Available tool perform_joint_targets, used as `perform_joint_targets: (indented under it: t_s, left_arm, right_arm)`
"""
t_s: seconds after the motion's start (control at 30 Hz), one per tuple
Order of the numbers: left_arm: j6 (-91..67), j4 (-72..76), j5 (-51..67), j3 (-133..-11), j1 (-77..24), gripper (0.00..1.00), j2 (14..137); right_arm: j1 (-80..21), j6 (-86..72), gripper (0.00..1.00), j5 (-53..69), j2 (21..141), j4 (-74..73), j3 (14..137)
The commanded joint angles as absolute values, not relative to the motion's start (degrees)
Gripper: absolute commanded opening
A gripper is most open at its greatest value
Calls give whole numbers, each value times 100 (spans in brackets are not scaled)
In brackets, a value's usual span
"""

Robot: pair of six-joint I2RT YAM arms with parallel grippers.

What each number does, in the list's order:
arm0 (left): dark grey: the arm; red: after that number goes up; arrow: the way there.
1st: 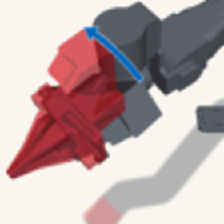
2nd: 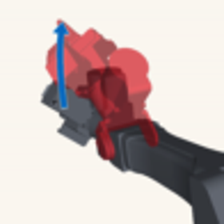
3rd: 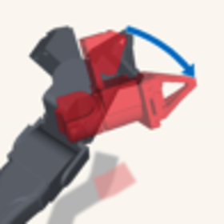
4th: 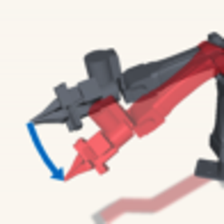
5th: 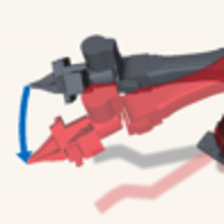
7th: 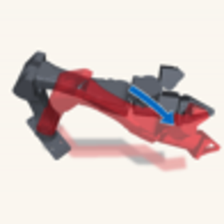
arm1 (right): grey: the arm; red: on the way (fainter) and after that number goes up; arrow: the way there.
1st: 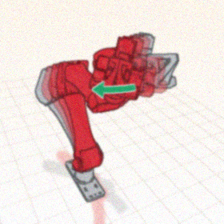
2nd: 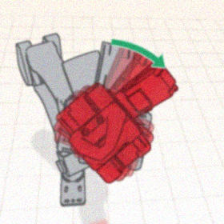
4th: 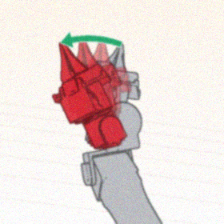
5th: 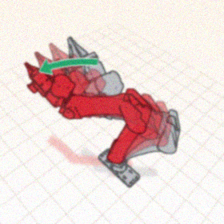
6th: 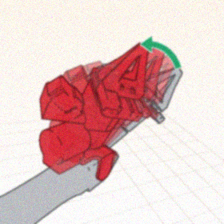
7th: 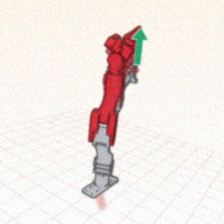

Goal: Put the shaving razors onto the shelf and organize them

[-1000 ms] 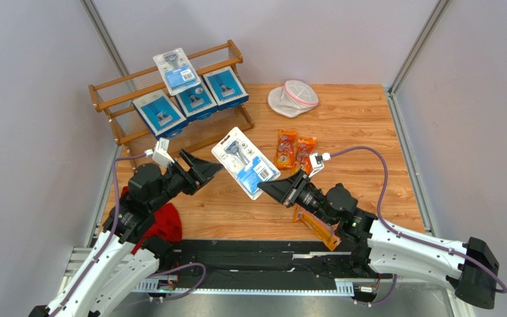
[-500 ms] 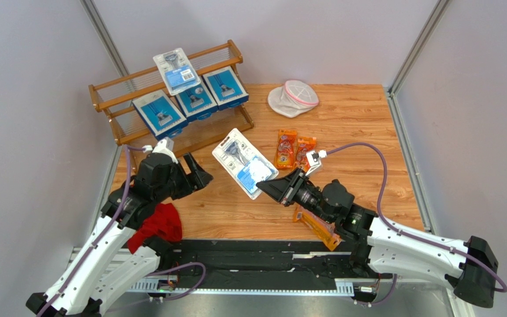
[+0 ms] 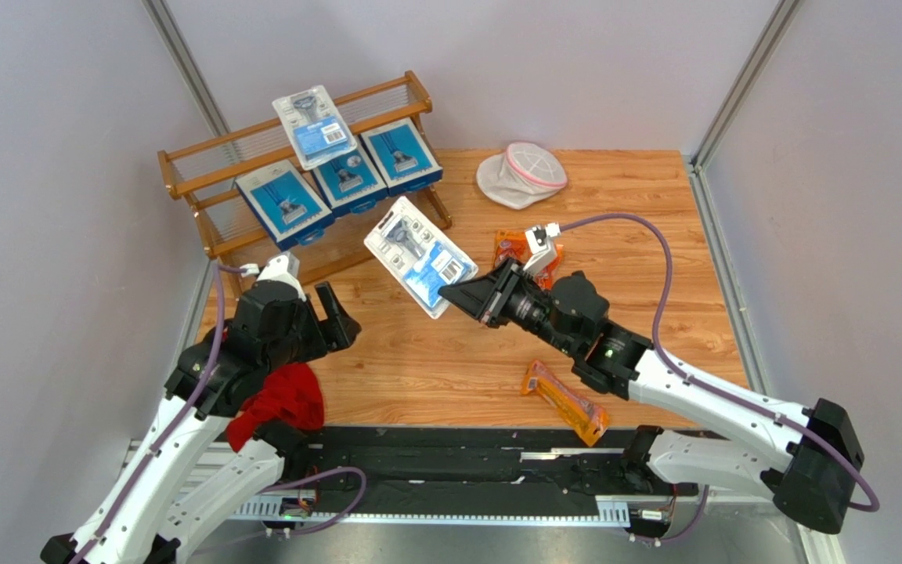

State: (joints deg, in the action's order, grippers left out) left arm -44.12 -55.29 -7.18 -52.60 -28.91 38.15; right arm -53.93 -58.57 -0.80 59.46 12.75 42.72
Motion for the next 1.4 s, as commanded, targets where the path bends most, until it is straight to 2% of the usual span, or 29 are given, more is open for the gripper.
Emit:
perform_joint_targets:
  t_s: [0.0, 0.23, 0.6, 1.37]
  left_arm:
    - [-4078, -5915, -1063, -5695, -2900, 85, 3727]
    - [-3841, -6135, -1169, -5959, -2900, 86, 3735]
    - [-3639, -6222, -1222, -5836, -2900, 86, 3709]
    - [-3199, -6715, -1643, -6267, -2900, 89, 3744]
  right_arm:
    - [-4993, -5695, 0, 553, 6326, 1547, 5104]
    - [-4395, -5642, 0, 1309, 7109, 1880, 6081]
    - [-3868, -5941, 0, 1784, 8445, 2215, 7557]
    - [-3445, -6486, 0, 1855, 11793, 1679, 11494]
